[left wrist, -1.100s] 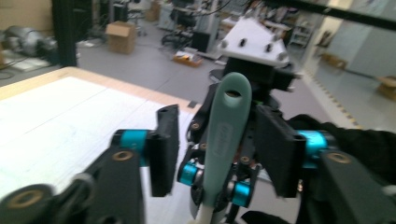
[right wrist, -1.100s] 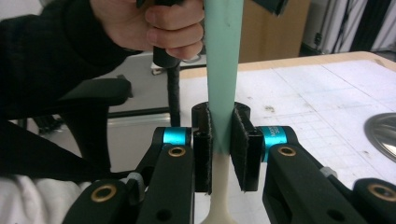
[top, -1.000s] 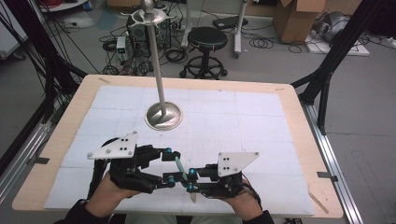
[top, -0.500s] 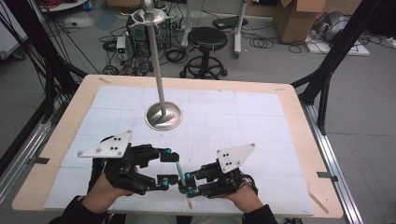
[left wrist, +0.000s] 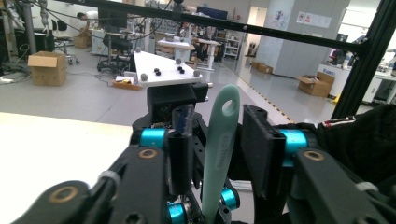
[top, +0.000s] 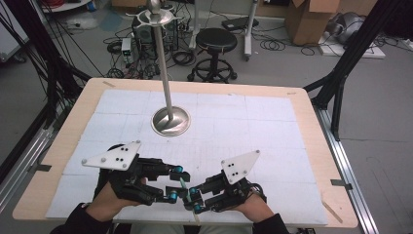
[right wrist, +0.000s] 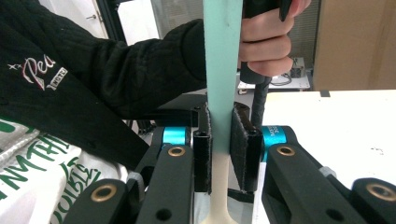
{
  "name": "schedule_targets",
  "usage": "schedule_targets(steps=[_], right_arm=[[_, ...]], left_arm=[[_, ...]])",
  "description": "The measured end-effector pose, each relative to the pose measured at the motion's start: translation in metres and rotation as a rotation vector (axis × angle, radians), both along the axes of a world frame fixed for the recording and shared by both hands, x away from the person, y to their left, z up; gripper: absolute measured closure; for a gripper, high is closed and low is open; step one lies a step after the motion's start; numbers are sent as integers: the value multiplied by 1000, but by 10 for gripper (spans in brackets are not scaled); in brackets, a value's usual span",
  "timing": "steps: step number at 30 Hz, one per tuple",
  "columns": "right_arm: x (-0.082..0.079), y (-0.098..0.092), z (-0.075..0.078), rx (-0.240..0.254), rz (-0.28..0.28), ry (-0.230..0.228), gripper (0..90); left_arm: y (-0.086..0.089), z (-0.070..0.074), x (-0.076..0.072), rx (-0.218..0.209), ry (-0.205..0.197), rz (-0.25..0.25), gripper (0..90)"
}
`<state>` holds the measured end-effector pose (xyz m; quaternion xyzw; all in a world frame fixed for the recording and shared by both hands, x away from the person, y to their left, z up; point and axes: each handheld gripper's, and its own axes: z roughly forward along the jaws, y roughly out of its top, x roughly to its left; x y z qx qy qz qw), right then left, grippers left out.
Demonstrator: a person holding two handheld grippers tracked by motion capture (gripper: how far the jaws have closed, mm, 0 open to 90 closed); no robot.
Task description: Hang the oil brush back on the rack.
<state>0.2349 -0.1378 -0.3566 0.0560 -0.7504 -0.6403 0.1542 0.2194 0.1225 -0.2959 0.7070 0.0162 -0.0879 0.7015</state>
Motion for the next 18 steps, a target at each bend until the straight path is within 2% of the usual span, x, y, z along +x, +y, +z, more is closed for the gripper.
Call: schedule_targets(steps=[4, 10, 12, 15, 18], right_arm=[[0, 0, 0, -3, 4, 4, 801], [-1, 1, -1, -7, 8, 9, 797], [-1, 1, -1, -3, -1, 11, 784], [-2, -2, 0, 14, -44, 17, 693], [-1, -8, 2, 24, -111, 25, 581]], left_arm=[[-1, -1, -1, 0, -12, -12, 746], [-1, -1, -1, 6, -23, -9, 761], [0, 0, -1, 12, -22, 7, 765], [1, 0, 0, 12, -15, 47, 767], [4, 0, 3, 14, -2, 107, 767]])
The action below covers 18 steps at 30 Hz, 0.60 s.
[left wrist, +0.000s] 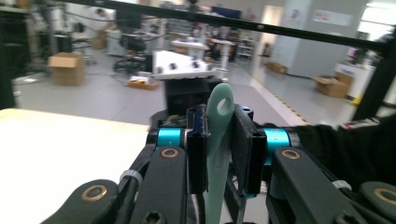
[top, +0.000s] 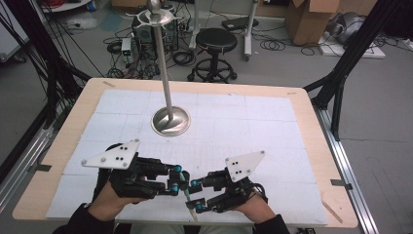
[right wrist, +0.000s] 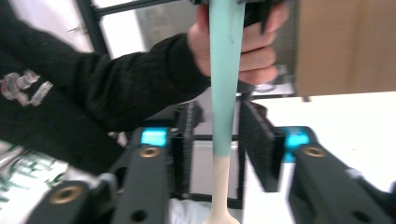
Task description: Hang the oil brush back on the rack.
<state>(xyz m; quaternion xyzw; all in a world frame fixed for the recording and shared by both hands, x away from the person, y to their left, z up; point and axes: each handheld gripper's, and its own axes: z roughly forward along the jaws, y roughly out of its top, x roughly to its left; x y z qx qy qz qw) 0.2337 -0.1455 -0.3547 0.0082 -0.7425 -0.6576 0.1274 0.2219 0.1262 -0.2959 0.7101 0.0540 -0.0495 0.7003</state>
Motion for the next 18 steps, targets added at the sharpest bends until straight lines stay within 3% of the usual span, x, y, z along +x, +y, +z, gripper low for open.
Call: schedule_targets(steps=[5, 9, 15, 18], right_arm=[[0, -10, 2, -3, -104, 7, 483], [-4, -12, 4, -23, -200, -20, 445], [-10, -11, 7, -63, -315, -89, 459], [-12, -7, 7, -87, -354, -119, 492]], left_arm=[[3, 1, 3, 25, 6, 106, 768], [4, 1, 4, 36, 24, 189, 768], [3, 2, 4, 54, 48, 289, 769], [2, 2, 3, 54, 47, 316, 768]])
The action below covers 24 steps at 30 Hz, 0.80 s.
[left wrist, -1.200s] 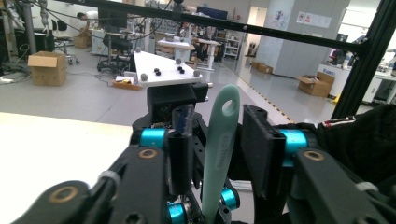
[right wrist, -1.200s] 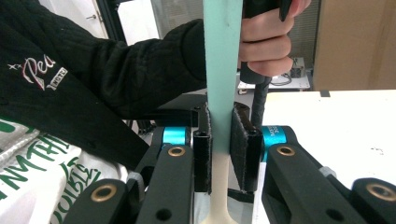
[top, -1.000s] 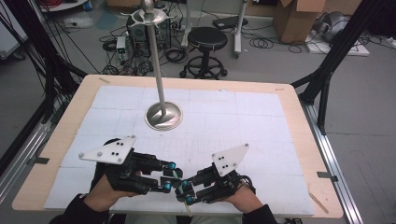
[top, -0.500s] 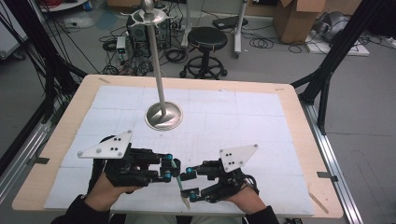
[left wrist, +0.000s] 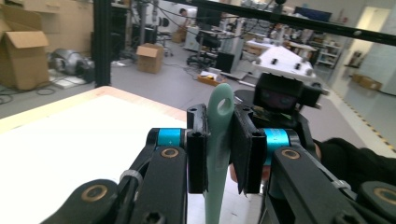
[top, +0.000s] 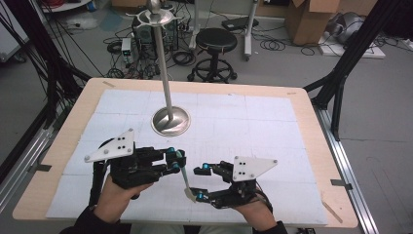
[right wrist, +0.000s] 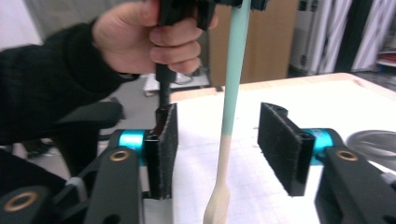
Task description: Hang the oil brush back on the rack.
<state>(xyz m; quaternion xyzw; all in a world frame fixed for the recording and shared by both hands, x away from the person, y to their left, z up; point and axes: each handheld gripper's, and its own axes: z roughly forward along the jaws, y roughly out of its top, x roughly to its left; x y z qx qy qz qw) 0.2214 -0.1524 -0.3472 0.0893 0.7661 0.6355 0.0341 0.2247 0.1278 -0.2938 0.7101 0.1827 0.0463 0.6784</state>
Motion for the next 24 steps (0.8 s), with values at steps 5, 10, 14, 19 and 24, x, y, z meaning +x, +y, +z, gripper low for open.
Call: schedule_targets(steps=[5, 10, 14, 19, 24], right_arm=[[-2, 8, -2, -46, -39, -18, 525], [-2, 13, -4, -75, -57, -28, 547], [-2, 15, -5, -82, -71, -29, 579], [-1, 17, -6, -96, -90, -24, 656], [1, 16, -7, -94, -111, 4, 752]], left_arm=[[-2, 1, -1, -10, 7, 28, 768], [-2, 1, -2, -9, 12, 45, 768], [-3, 1, -3, -17, 14, 56, 768], [-6, 1, -3, -15, 19, 63, 768], [-7, 0, -3, -18, 21, 60, 768]])
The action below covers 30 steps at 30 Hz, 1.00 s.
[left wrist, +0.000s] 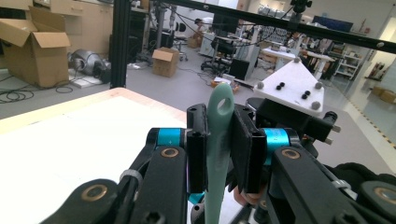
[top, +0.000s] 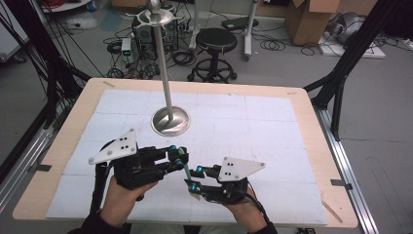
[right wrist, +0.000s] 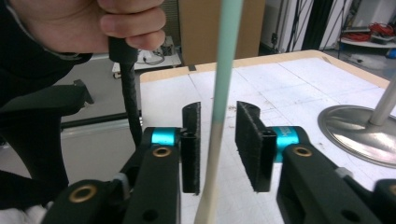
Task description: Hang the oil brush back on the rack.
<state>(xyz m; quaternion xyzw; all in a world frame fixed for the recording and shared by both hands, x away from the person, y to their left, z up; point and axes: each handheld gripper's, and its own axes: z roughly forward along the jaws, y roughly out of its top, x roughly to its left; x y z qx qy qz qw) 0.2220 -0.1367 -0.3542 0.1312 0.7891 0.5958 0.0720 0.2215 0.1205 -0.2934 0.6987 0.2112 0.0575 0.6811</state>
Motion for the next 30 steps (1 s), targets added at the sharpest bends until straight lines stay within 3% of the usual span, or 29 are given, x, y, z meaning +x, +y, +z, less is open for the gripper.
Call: schedule_targets(steps=[4, 12, 15, 17, 19, 22, 27, 30], right_arm=[[0, -1, 0, 2, 4, 0, 817], [-1, -3, 2, 11, -10, -13, 837], [-1, -3, 2, 13, 4, -12, 841], [-2, -3, 2, 16, 24, -7, 842], [-2, -3, 2, 25, 45, -15, 842], [-2, -3, 2, 43, 80, -7, 842], [-2, -3, 2, 75, 140, 16, 842], [-2, -2, 1, 86, 176, 23, 841]], left_arm=[[-1, 0, 0, -3, -3, 2, 767], [2, 1, 0, -18, -4, -9, 761], [5, 1, 1, -44, -14, -4, 651], [7, 2, 1, -64, -20, -26, 578], [8, 2, 1, -89, -20, -82, 521], [10, 3, 0, -100, -37, -131, 507], [8, 1, 0, -88, -45, -202, 540], [8, 1, 1, -99, -45, -224, 625]])
